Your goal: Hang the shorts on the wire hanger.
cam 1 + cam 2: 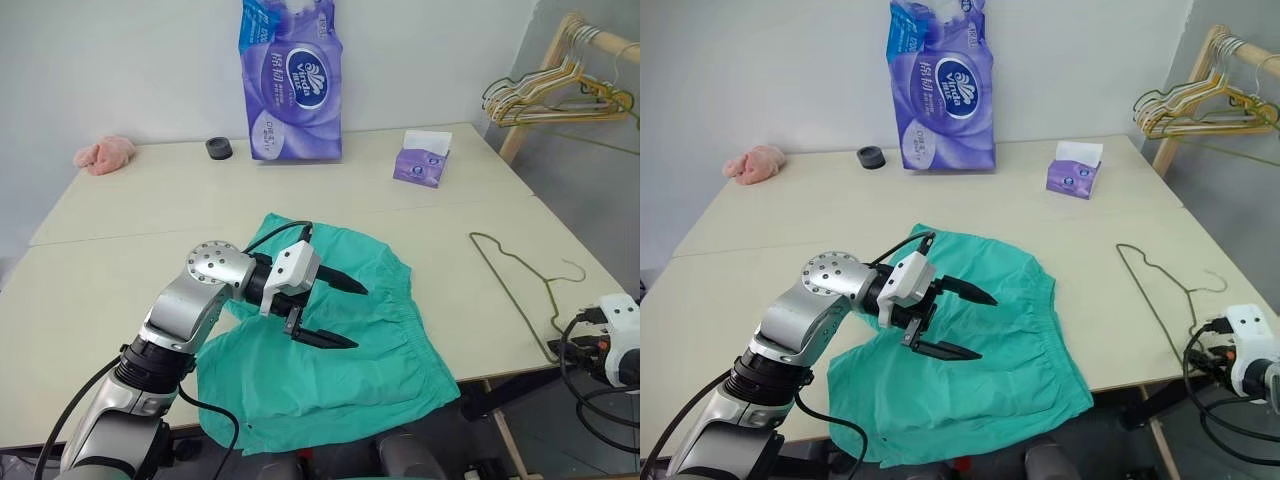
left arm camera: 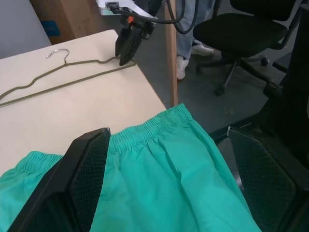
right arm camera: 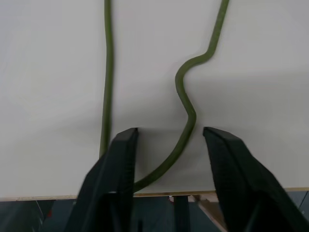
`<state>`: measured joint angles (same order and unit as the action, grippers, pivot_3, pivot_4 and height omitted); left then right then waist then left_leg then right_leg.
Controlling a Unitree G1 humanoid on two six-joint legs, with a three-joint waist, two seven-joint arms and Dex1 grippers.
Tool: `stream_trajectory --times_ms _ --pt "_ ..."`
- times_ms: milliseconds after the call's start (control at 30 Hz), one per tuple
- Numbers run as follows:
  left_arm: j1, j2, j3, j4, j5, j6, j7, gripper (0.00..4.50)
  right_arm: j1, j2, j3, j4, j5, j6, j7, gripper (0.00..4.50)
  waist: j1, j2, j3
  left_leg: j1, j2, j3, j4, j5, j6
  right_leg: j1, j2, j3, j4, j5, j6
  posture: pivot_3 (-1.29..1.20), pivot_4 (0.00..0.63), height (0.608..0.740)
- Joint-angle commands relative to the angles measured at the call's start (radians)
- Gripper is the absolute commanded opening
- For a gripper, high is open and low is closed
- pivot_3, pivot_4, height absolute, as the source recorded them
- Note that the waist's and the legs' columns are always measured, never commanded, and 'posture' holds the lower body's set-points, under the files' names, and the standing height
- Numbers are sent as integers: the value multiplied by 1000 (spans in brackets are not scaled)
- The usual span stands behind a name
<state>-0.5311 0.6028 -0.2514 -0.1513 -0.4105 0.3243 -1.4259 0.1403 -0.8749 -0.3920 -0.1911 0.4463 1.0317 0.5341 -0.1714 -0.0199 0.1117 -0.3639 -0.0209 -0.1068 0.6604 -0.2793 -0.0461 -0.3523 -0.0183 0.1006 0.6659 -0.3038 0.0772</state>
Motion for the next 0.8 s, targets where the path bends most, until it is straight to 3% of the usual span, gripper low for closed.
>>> stream_trajectory --times_ms 33,133,400,500,567,800 --pt "-12 -4 2 -32 -9 0 12 4153 -11 12 27 57 -30 22 -18 970 0 -1 0 0 0 0 0 0 0 1 0 0 -3 2 1 -240 76 740" --pt "-2 -1 7 -34 -10 14 29 4153 -27 40 4 79 -29 46 -47 34 1 -6 -2 -1 0 1 0 0 0 2 -1 1 -7 3 2 -238 75 740" --pt "-14 -10 39 45 13 16 116 4153 -49 103 -70 62 -72 40 -142 34 3 -10 -2 -1 0 1 1 0 1 2 -2 2 -9 5 3 -237 75 740" --pt "-53 -29 66 149 44 9 191 4153 -61 76 -61 59 -153 -88 -193 34 6 -9 -1 -1 -1 1 1 0 1 2 -2 3 -9 6 4 -240 76 740" --pt "-89 -40 91 237 56 9 233 4485 -82 62 -58 52 -203 -166 -221 0 8 -4 1 -3 -1 2 1 0 1 0 -2 3 -9 6 4 -240 76 740" --pt "-203 -36 141 473 93 -27 256 4494 -93 -17 40 -18 -380 -467 -208 0 -2 6 3 -6 -1 3 -1 -1 1 -5 -2 3 -7 6 4 -247 73 740"
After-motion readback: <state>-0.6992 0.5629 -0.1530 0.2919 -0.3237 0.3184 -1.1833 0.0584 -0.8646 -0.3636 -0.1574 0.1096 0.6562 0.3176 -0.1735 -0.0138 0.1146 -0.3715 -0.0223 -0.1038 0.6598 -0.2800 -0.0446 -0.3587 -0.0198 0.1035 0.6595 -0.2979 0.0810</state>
